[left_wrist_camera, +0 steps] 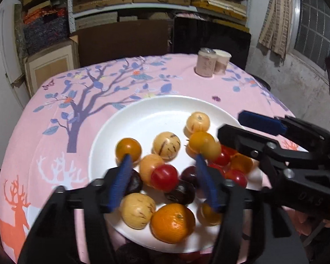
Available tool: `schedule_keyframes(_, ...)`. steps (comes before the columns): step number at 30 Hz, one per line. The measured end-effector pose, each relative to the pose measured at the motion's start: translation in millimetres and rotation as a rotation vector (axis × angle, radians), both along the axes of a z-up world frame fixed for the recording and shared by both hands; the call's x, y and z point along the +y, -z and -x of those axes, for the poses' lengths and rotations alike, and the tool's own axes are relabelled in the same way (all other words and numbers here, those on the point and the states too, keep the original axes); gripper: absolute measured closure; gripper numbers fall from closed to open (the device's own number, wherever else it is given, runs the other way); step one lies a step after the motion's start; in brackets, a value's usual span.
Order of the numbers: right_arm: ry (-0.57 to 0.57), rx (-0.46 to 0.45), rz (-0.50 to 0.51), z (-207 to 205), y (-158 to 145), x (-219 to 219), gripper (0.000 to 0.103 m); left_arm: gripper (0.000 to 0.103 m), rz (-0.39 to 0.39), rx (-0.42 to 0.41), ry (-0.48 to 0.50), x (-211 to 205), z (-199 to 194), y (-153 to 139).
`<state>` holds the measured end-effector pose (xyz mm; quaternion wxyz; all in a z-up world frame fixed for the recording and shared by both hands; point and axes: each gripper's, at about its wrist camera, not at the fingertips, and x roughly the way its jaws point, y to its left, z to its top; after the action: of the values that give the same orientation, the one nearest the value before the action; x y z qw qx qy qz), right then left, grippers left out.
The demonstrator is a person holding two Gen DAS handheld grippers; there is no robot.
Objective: Organize fruits
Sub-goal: 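Carry the red tomato and yellow-green fruit onto the white plate and open both grippers, then grasp a dark purple tomato with the left gripper while the right gripper grasps the red plum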
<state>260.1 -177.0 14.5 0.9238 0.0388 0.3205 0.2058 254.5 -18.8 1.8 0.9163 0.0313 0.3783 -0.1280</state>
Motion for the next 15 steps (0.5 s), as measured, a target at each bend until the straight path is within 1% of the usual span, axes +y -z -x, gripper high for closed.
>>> schedule_keyframes(1, -0.001, -0.005, -0.012, 4, -1, -2, 0.053, 0.029, 0.006, -0.012, -0.007, 4, 3, -2)
schedule_keyframes(5, -0.01, 0.01, -0.054, 25, -4, -14, 0.053, 0.028, 0.079, 0.0, -0.033, 30, 26, -7)
schedule_keyframes(6, -0.023, 0.014, -0.057, 34, -3, -16, 0.053, 0.027, 0.1, 0.003, -0.043, 40, 38, -7)
schedule_keyframes(7, -0.043, 0.022, -0.052, 43, -2, -15, 0.052, 0.023, 0.103, 0.006, -0.055, 48, 47, -6)
schedule_keyframes(8, -0.077, 0.034, -0.039, 55, 1, -12, 0.051, 0.02, 0.095, 0.009, -0.073, 56, 58, -3)
schedule_keyframes(12, -0.226, 0.106, 0.06, 95, 28, 16, 0.05, 0.019, 0.086, 0.055, -0.112, 84, 87, 16)
schedule_keyframes(14, -0.282, 0.138, 0.093, 109, 42, 32, 0.05, 0.019, 0.055, 0.066, -0.133, 91, 97, 27)
schedule_keyframes(15, -0.292, 0.14, 0.112, 113, 47, 38, 0.05, 0.019, 0.04, 0.071, -0.139, 92, 101, 33)
